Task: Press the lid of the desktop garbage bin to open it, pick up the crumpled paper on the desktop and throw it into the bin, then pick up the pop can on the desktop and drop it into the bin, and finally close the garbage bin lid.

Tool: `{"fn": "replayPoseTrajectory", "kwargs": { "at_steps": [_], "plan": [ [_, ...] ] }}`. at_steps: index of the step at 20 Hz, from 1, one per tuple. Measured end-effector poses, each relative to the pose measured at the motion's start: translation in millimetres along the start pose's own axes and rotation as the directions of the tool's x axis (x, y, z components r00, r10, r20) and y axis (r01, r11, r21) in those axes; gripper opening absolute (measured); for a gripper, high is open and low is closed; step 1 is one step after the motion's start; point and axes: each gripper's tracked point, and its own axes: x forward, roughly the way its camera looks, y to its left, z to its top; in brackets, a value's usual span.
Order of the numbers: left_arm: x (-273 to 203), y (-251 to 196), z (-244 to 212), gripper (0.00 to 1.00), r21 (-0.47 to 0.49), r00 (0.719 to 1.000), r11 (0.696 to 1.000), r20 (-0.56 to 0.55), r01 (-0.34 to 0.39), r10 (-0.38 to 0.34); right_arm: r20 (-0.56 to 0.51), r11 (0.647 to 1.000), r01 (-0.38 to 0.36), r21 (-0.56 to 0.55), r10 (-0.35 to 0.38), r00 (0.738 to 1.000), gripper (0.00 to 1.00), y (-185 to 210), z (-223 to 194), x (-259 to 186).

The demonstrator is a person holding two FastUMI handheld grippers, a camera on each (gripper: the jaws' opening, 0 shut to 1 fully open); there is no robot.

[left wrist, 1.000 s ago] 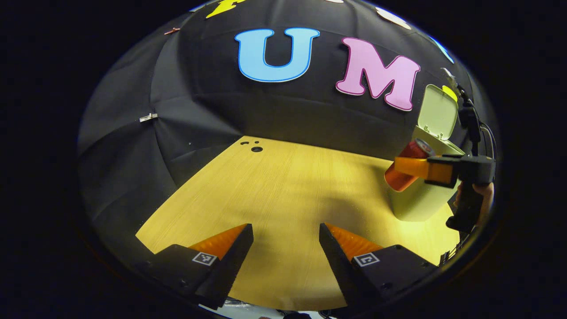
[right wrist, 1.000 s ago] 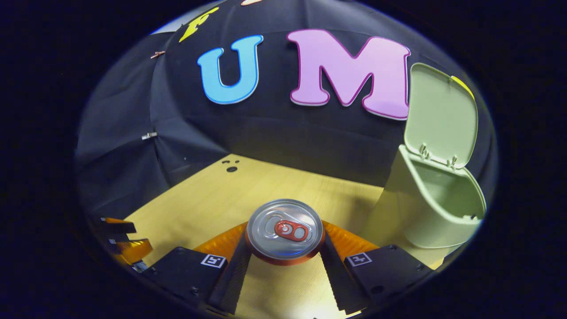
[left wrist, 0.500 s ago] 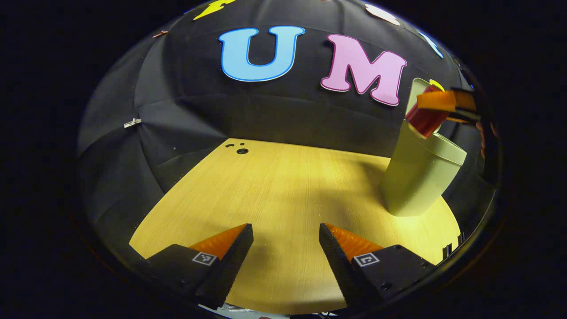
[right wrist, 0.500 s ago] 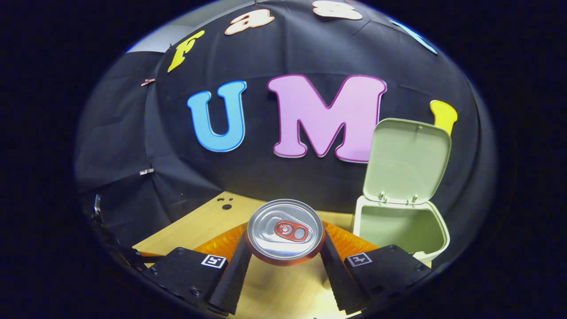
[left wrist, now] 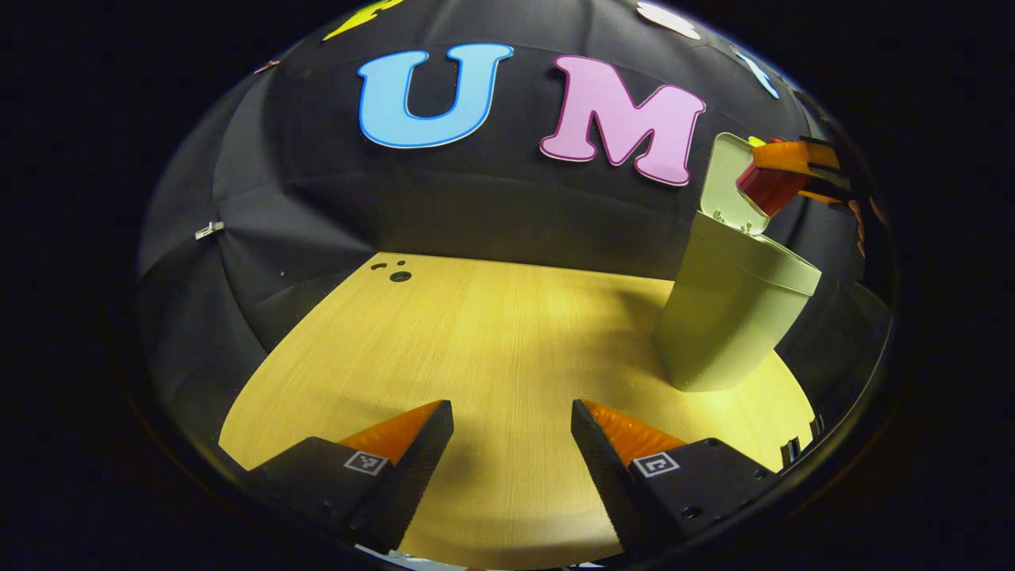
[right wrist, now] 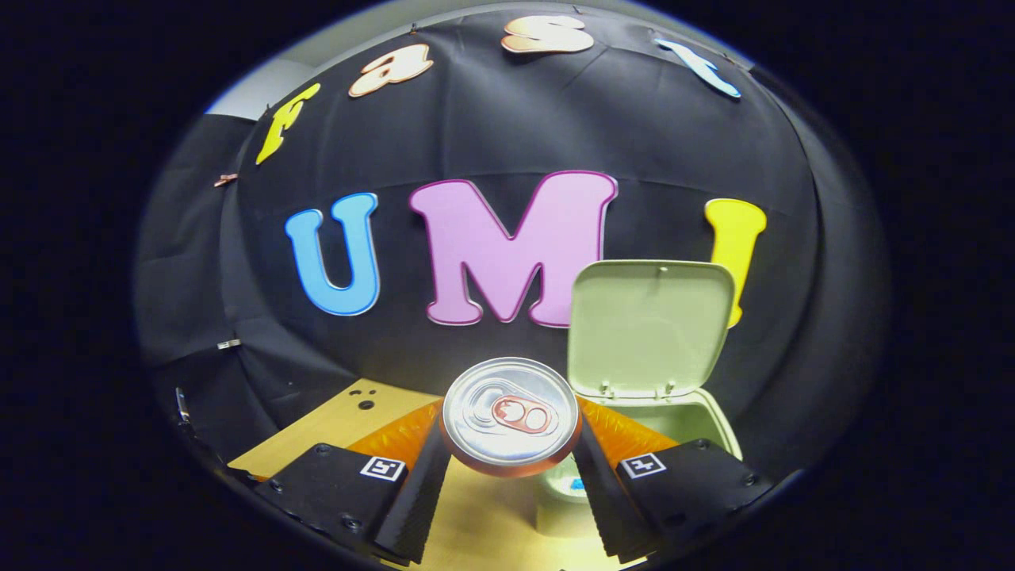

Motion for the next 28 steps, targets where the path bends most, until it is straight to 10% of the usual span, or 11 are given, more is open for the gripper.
{"fn": "replayPoseTrajectory", "kwargs": {
  "at_steps": [10, 28],
  "plan": [
    [6.1, -14.1, -1.3, 0.96, 0.029, 1.000, 1.000, -0.026, 0.001, -0.001, -0.056, 0.987, 0.159, 0.031, -0.157, 0.986, 0.83, -83.6, -36.7, 26.3],
    [18.1, -21.0, -7.7, 0.96, 0.046, 0.998, 0.999, -0.063, 0.014, -0.011, -0.061, 0.972, 0.236, 0.013, -0.234, 0.970, 0.97, -107.2, -38.4, 27.5]
  ]
}}
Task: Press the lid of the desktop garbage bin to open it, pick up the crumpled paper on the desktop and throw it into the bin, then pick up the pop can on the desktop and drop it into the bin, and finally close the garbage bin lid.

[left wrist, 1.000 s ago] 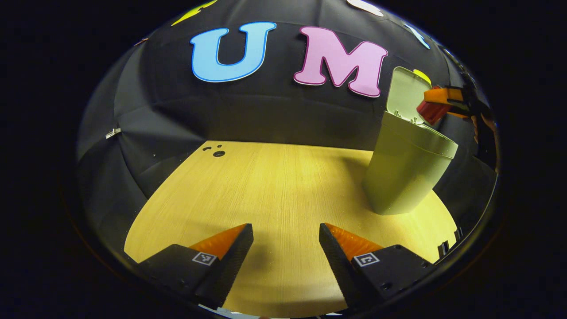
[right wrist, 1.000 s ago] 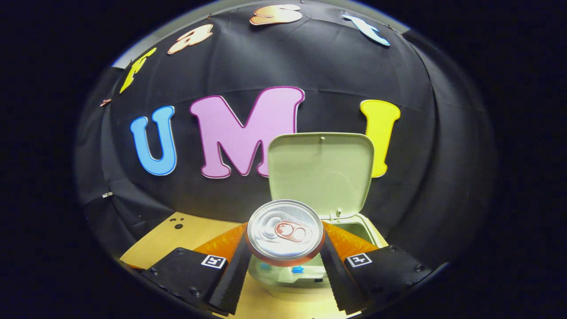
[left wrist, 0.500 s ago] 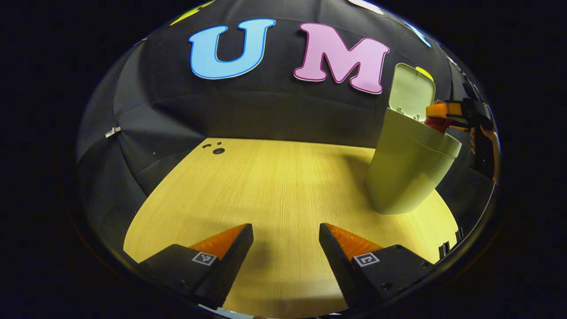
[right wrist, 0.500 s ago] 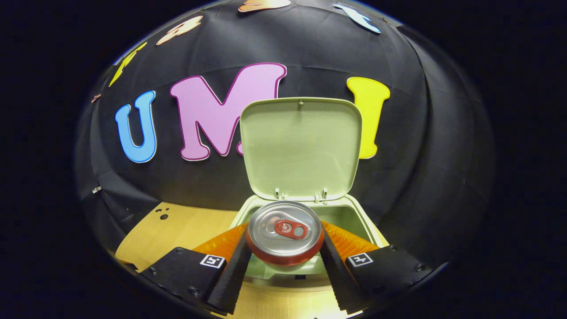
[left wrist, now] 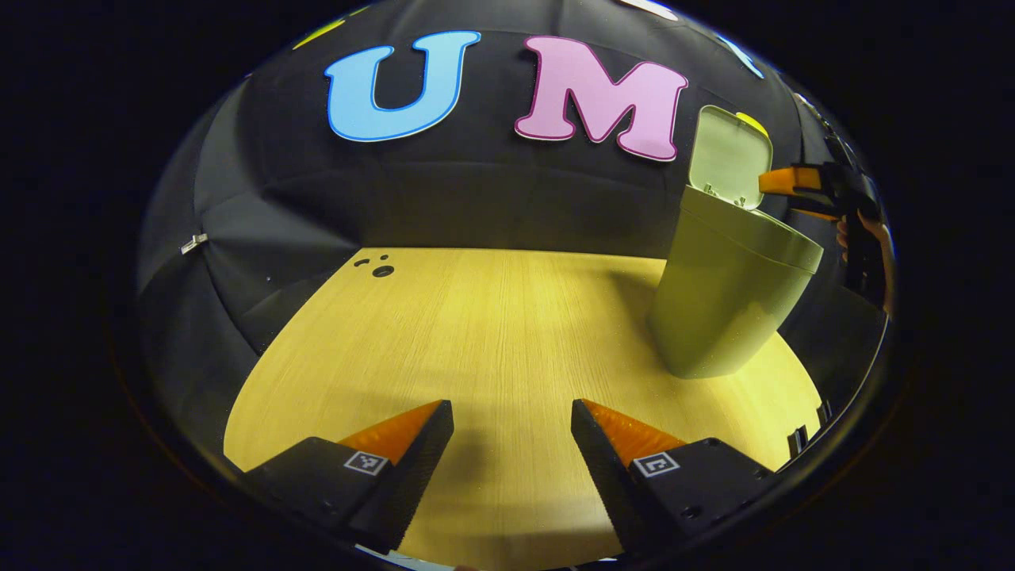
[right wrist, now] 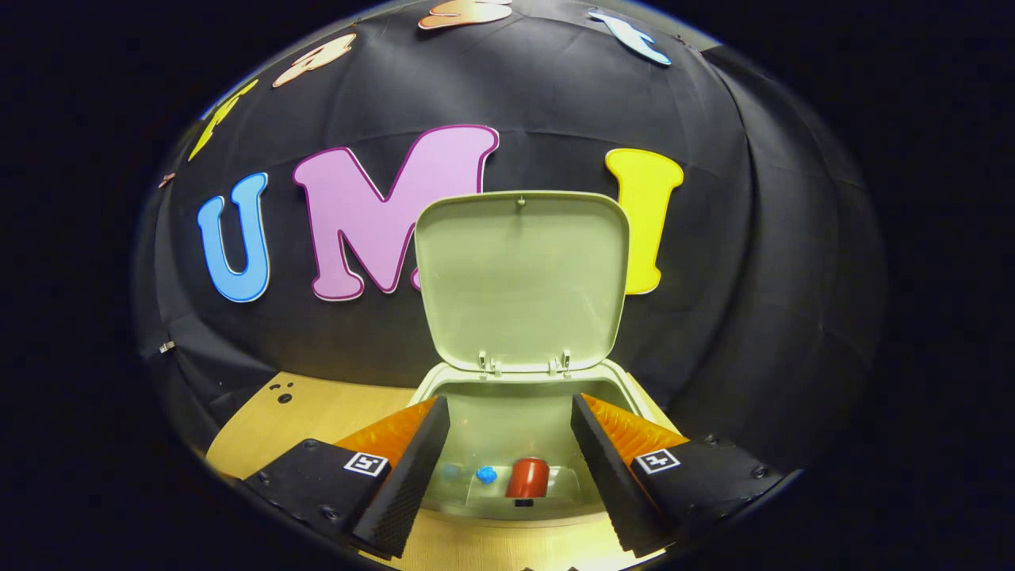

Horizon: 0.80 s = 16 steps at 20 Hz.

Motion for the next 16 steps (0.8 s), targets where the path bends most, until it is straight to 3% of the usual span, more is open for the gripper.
{"fn": "replayPoseTrajectory", "kwargs": {
  "at_steps": [7, 16],
  "plan": [
    [-2.0, -6.3, -7.3, 0.96, 0.005, 1.000, 1.000, -0.012, 0.004, -0.004, 0.133, 0.999, -0.005, -0.032, 0.009, 0.991, 0.96, 3.9, 72.0, 0.7],
    [-10.5, -4.9, -21.5, 0.96, -0.035, 0.999, 0.998, -0.028, -0.042, 0.041, 0.265, 1.000, -0.014, -0.027, 0.021, 0.964, 0.96, 4.6, 154.9, 22.4]
  ]
}}
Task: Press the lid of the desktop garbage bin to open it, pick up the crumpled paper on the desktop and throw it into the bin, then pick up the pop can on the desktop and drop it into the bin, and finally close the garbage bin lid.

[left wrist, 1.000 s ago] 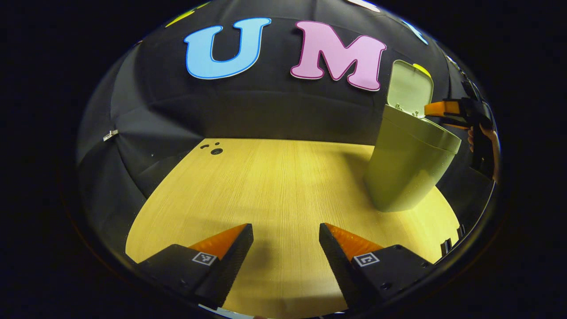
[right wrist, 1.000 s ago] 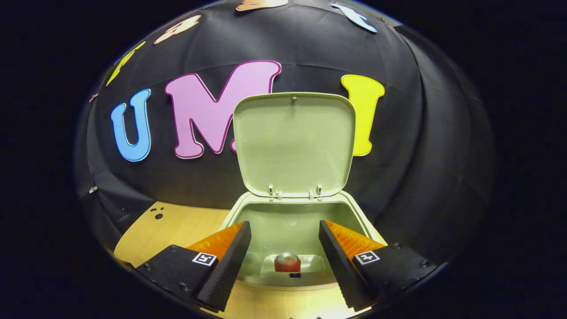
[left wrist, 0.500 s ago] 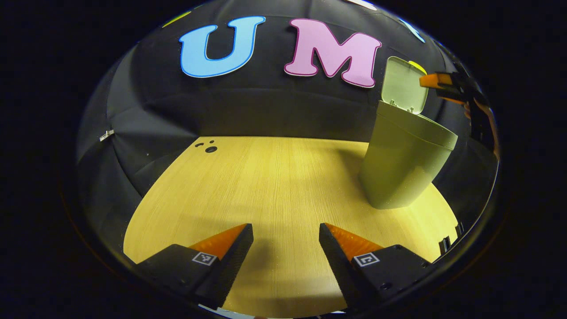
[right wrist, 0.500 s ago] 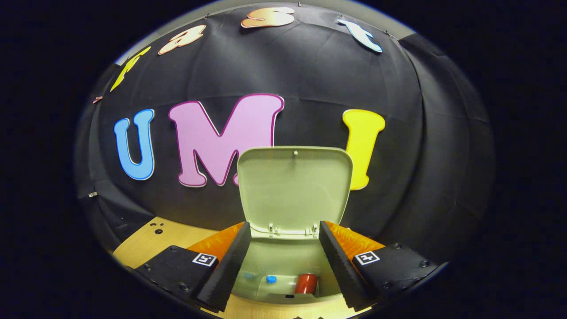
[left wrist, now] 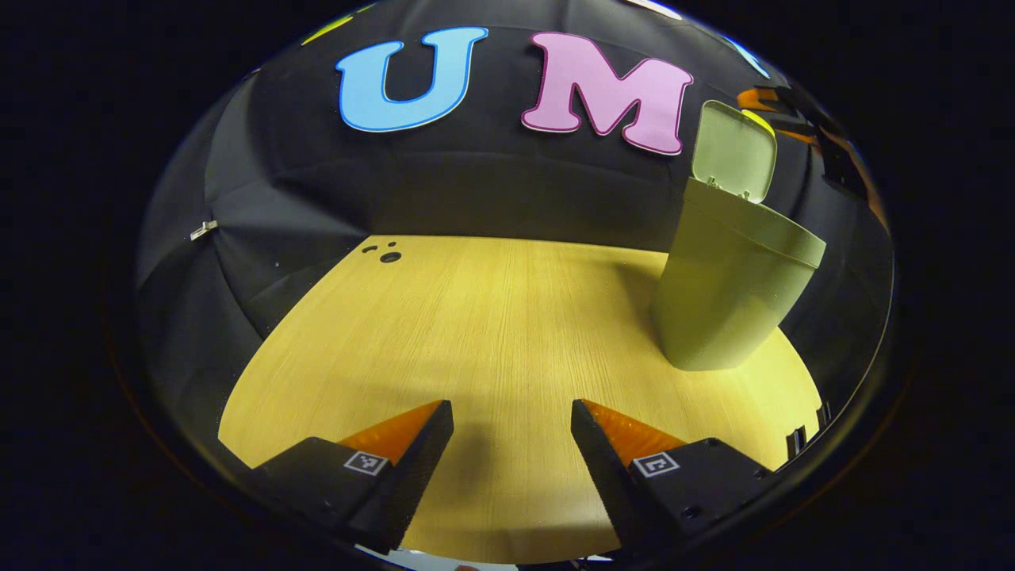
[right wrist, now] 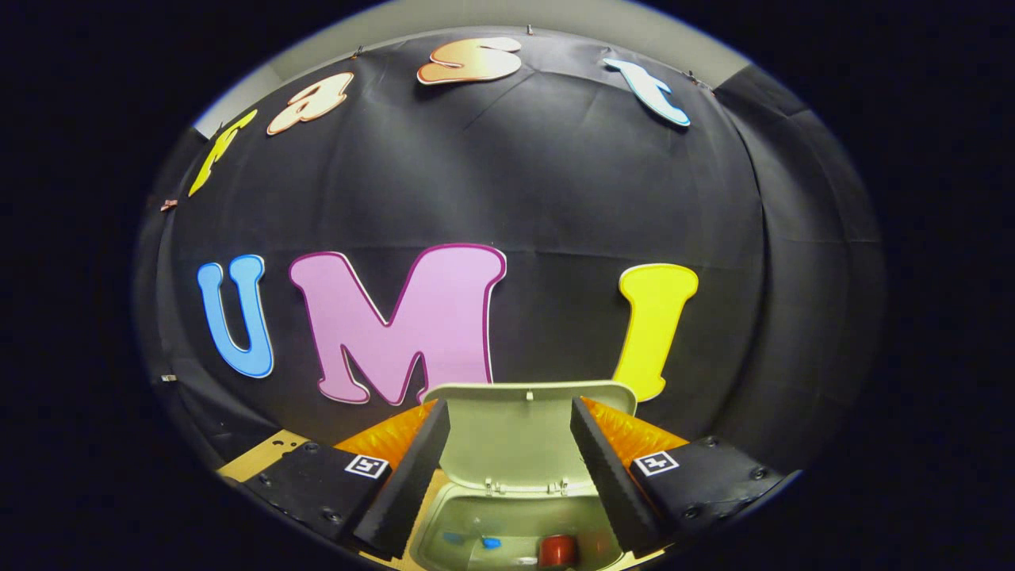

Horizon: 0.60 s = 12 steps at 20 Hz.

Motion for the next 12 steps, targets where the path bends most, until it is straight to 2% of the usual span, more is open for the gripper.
{"fn": "replayPoseTrajectory", "kwargs": {
  "at_steps": [3, 7, 12],
  "plan": [
    [-0.9, -3.6, -4.7, 0.96, -0.026, 1.000, 1.000, -0.009, -0.018, 0.018, 0.030, 0.999, -0.008, -0.033, 0.009, 1.000, 0.96, 0.1, 14.7, 16.5],
    [-2.1, -14.0, -6.8, 0.96, -0.056, 0.999, 0.997, -0.005, -0.053, 0.053, 0.027, 0.999, -0.041, 0.003, 0.041, 0.999, 0.95, 3.7, 17.0, 36.8],
    [-4.6, -28.8, -10.2, 0.96, -0.105, 0.995, 0.990, -0.003, -0.095, 0.096, 0.049, 0.998, -0.038, 0.059, 0.035, 0.998, 0.95, -2.1, 21.3, 64.6]
  ]
}}
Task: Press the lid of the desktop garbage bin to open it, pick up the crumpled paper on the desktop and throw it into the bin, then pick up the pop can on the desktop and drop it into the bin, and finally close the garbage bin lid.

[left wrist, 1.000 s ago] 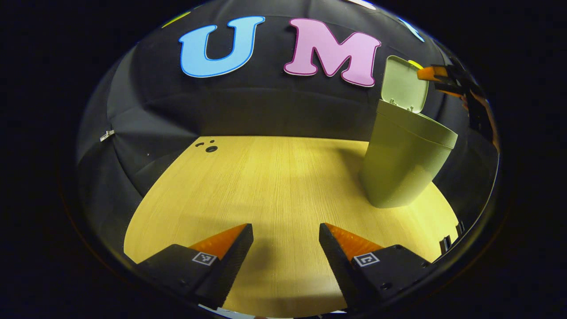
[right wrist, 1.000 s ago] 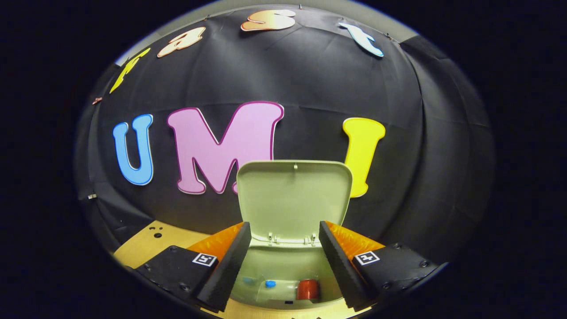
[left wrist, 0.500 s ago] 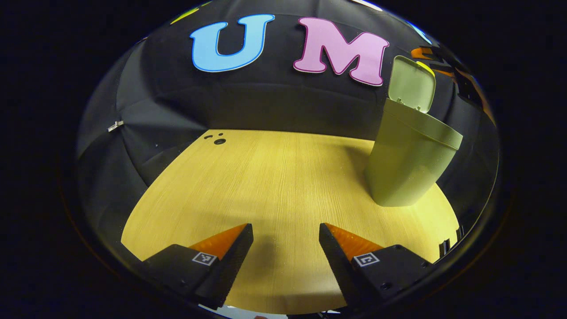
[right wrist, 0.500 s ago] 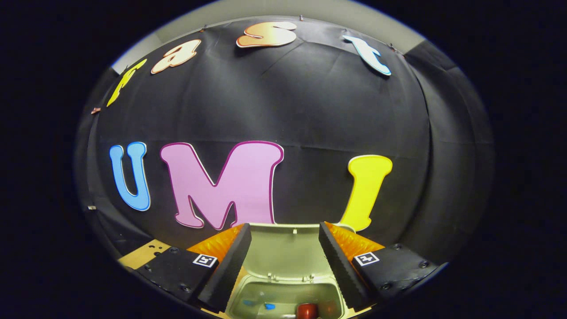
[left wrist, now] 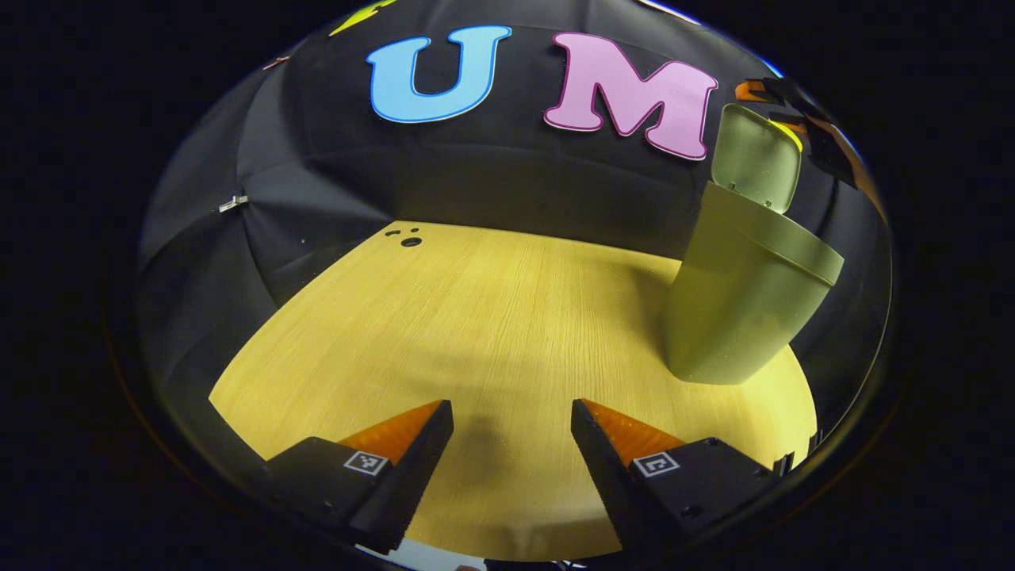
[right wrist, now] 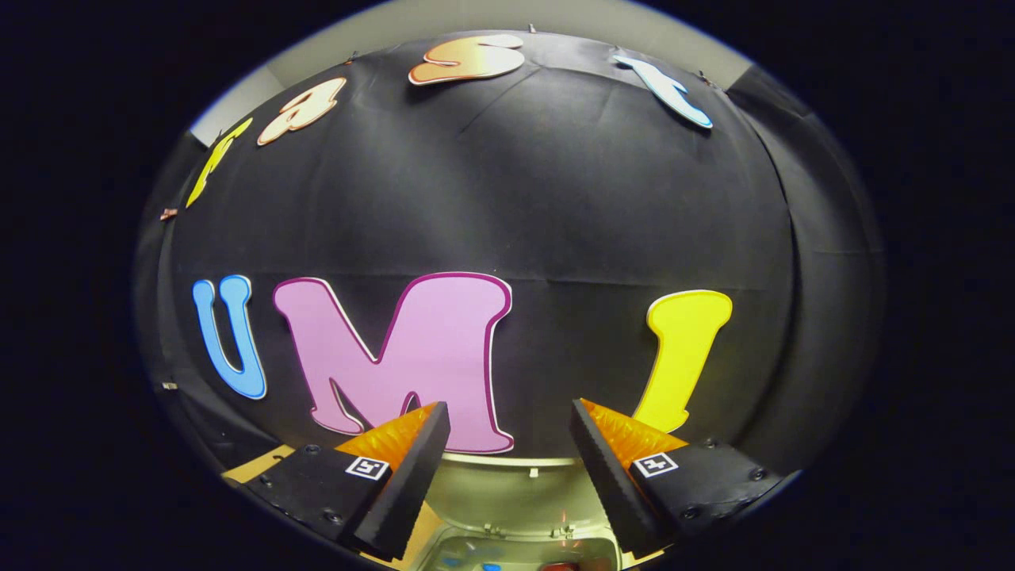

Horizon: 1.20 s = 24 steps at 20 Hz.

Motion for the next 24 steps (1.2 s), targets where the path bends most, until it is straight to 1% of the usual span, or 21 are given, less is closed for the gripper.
{"fn": "replayPoseTrajectory", "kwargs": {
  "at_steps": [2, 4, 5, 6, 8, 10, 13, 16, 18, 20, 24],
  "plan": [
    [-2.8, -7.2, -2.4, 0.96, 0.000, 1.000, 1.000, -0.002, -0.005, 0.005, -0.024, 1.000, 0.010, 0.014, -0.010, 1.000, 0.95, -3.5, -9.7, 7.6],
    [-6.0, -10.3, -2.4, 0.96, 0.012, 1.000, 1.000, -0.001, -0.003, 0.003, -0.060, 1.000, 0.020, -0.003, -0.020, 0.998, 0.95, -6.0, -21.4, 11.5],
    [-7.7, -10.7, -1.1, 0.96, 0.019, 1.000, 1.000, -0.001, 0.002, -0.002, -0.045, 1.000, 0.017, -0.024, -0.018, 0.999, 0.95, -5.9, -19.6, 10.7],
    [-9.2, -10.4, 0.1, 0.96, 0.029, 1.000, 1.000, -0.001, 0.005, -0.005, -0.047, 0.999, 0.026, -0.038, -0.028, 0.998, 0.96, -6.4, -20.4, 11.7],
    [-9.2, -6.5, 4.5, 0.96, 0.049, 1.000, 0.999, 0.005, 0.012, -0.012, -0.060, 0.999, 0.021, -0.050, -0.024, 0.998, 0.97, -5.1, -21.0, 7.2],
    [-7.5, -4.8, 9.0, 0.96, 0.062, 0.999, 0.998, 0.009, 0.033, -0.033, -0.077, 0.998, 0.024, -0.053, -0.028, 0.997, 0.98, -4.9, -23.0, 0.8],
    [-1.4, 1.7, 17.0, 0.96, 0.079, 0.998, 0.995, 0.012, 0.066, -0.067, -0.095, 0.997, 0.044, -0.058, -0.050, 0.994, 0.98, -4.6, -26.3, -15.5],
    [-1.8, 4.9, 25.1, 0.96, 0.091, 0.994, 0.990, 0.024, 0.103, -0.106, -0.079, 0.996, 0.081, -0.038, -0.084, 0.993, 0.97, -2.6, -30.8, -38.3],
    [-4.9, 9.2, 26.7, 0.96, 0.103, 0.992, 0.987, 0.028, 0.123, -0.127, -0.075, 0.994, 0.097, -0.051, -0.101, 0.992, 0.97, -1.4, -37.6, -55.3],
    [-8.2, 13.7, 21.1, 0.96, 0.109, 0.989, 0.984, 0.019, 0.144, -0.147, -0.075, 0.992, 0.111, -0.067, -0.116, 0.990, 0.98, -0.8, -44.7, -73.7],
    [-15.0, 29.1, 4.9, 0.96, 0.132, 0.986, 0.978, -0.009, 0.164, -0.164, -0.082, 0.986, 0.147, -0.084, -0.154, 0.985, 0.98, -2.5, -61.1, -102.5]
  ]
}}
